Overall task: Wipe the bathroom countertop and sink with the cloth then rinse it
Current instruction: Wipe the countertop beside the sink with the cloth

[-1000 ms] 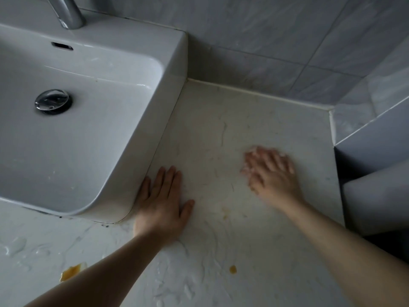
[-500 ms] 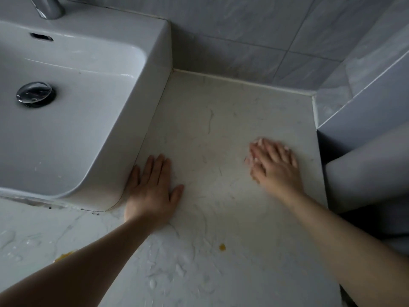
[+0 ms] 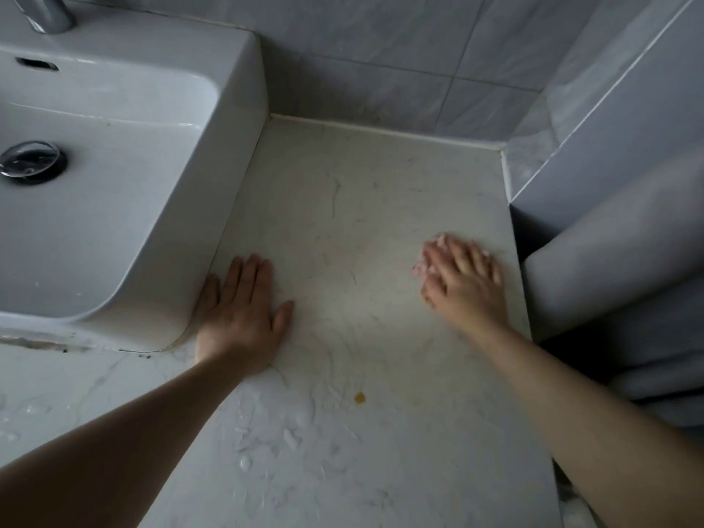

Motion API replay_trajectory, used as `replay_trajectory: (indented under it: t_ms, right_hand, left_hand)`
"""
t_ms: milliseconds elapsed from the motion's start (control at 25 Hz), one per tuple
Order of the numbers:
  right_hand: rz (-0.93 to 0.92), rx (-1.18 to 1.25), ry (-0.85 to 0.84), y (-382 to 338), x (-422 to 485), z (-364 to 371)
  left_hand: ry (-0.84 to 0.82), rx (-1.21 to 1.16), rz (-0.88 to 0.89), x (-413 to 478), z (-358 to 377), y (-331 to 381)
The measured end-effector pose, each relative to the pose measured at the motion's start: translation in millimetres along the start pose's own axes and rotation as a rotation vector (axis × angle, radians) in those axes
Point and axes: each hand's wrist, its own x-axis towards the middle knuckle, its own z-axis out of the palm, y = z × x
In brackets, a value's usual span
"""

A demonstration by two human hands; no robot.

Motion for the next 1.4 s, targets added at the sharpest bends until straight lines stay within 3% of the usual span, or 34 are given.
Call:
replay_trajectory:
  t_ms: [80,280,480,640,760,880,960,1160,1280,1400]
  right_hand:
    - [0.182,0.043,-0.007,-2,1,2]
    - [-0.154,-0.011,0.026,-7,-69,5]
    - [0.131,0.002,-0.047,34,36,4]
    - [0.167,0.048,-0.128,47,77,7]
    - [0.121,0.029,-0.053,32,38,3]
    - [-0.093,0.055,0.053,9,-54,-1]
    - [-0.153,0.031,0.029,10,-67,-1]
    - [0.19,0.051,-0.041,2,5,3]
    - [0.072,0.06,0.048,-32,-56,4]
    - [-0.086,0.032,0.038,-40,-140,-2]
  left_hand:
    - [-0.007,0.003,0.004,-1,0,0]
    - [-0.025,-0.01,-0.012,-3,0,2]
    - [-0.024,0.004,-0.021,-3,0,2]
    - [-0.012,0.01,-0.027,-4,1,2]
    - [0.017,0.004,-0.033,-5,1,1]
    - [0.018,0.007,-0.038,-5,0,2]
    - [0.015,0.008,-0.034,-4,0,2]
    - [0.01,-0.005,-0.021,-5,-1,1]
    - [-0.015,-0.021,0.001,-5,-3,0]
    - [-0.158,-0.059,0.092,-3,-10,-12]
